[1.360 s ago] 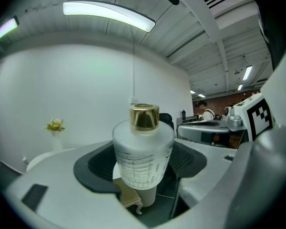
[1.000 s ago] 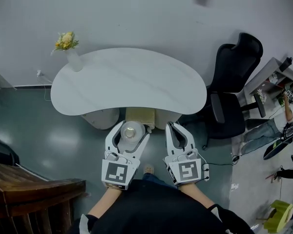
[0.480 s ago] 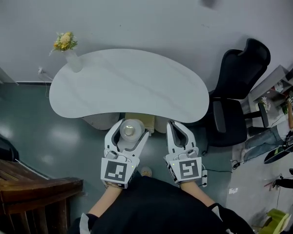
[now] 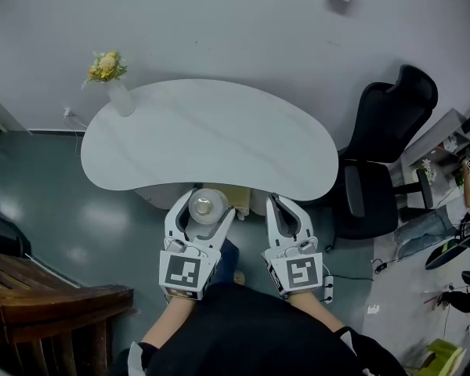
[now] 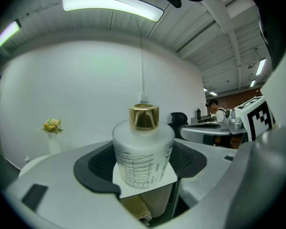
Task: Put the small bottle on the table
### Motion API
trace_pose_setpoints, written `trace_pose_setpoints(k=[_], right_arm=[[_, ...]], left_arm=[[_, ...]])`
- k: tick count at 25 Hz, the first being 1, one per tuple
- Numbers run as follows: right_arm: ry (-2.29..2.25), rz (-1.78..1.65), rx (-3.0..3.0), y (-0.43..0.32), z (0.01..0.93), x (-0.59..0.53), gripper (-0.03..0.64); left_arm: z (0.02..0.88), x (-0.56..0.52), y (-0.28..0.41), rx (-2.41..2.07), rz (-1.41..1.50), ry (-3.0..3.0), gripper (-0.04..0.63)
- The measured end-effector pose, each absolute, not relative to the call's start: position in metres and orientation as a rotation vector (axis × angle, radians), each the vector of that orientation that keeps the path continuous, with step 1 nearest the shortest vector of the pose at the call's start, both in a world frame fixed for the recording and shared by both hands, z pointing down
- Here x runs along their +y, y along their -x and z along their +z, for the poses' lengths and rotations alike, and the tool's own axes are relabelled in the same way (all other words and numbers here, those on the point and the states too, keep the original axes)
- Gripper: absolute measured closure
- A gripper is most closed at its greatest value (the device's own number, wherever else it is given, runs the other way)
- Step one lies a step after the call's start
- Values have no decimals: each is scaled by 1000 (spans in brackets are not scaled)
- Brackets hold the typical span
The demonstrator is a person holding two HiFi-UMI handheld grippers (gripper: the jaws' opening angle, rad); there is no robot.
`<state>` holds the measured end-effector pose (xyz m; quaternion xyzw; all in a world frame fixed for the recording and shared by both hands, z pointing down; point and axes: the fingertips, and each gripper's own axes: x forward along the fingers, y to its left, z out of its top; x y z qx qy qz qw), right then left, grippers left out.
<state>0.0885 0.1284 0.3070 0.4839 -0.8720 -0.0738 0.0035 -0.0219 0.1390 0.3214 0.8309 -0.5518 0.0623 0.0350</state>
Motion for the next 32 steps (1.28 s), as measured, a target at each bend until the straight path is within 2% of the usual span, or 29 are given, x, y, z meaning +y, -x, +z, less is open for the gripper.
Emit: trace_pose_setpoints(k=[9,32], right_arm=[[-1490,-247,-2704,-70,312,96,594],[-1519,-109,-2557,-26,348,-100,594]], left_arm=[[324,98,39,-1707,186,-2611,264],[359,-103,68,-1503,303,-2631,263]])
